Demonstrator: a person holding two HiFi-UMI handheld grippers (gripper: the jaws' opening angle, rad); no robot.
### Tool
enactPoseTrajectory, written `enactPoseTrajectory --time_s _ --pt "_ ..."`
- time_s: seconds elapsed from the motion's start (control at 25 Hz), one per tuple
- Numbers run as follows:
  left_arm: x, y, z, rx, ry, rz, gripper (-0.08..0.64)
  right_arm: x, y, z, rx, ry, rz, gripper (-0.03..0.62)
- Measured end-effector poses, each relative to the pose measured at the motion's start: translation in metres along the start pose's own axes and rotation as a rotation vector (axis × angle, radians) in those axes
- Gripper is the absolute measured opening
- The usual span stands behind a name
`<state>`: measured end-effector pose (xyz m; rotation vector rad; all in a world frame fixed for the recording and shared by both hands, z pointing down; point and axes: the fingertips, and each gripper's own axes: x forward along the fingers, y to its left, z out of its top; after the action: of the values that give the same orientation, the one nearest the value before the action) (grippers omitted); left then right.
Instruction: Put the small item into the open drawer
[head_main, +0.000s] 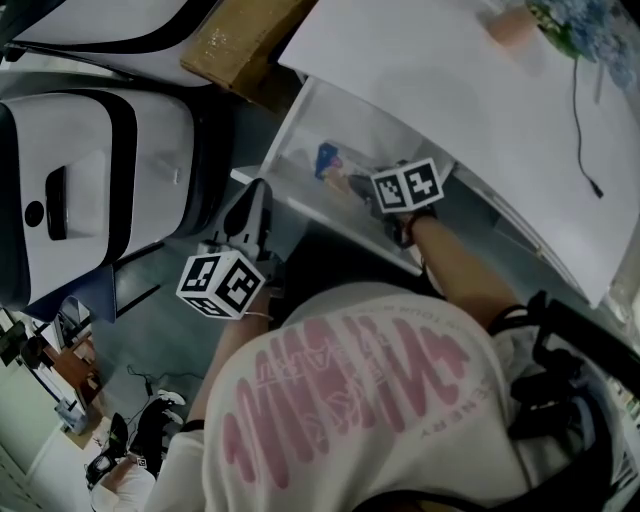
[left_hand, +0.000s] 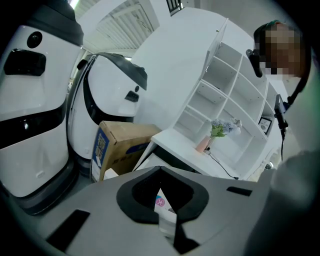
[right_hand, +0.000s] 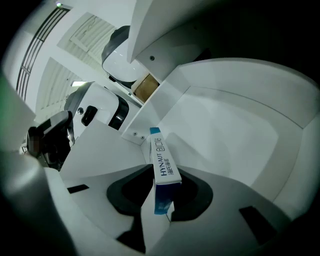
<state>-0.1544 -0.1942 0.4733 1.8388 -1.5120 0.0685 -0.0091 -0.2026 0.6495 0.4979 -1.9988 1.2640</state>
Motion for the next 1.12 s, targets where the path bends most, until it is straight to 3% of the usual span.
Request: enactPoseTrajectory --time_s 0.28,0.64,1.12 --pt "-0.004 0.006 -0.003 -0.011 0.023 0.020 0.029 0.006 -0.012 -0.003 0.057 -0.004 0.012 0.119" --pt "-0.013 0.018 0.010 0.017 -0.003 0.048 0.029 0.017 -0.008 -0.004 0.039 -0.027 -0.001 0.144" --pt "-0.012 0.023 0.013 0.004 -0.032 0.056 0.029 0.028 -0.015 -0.012 -0.012 0.039 -0.054 0.191"
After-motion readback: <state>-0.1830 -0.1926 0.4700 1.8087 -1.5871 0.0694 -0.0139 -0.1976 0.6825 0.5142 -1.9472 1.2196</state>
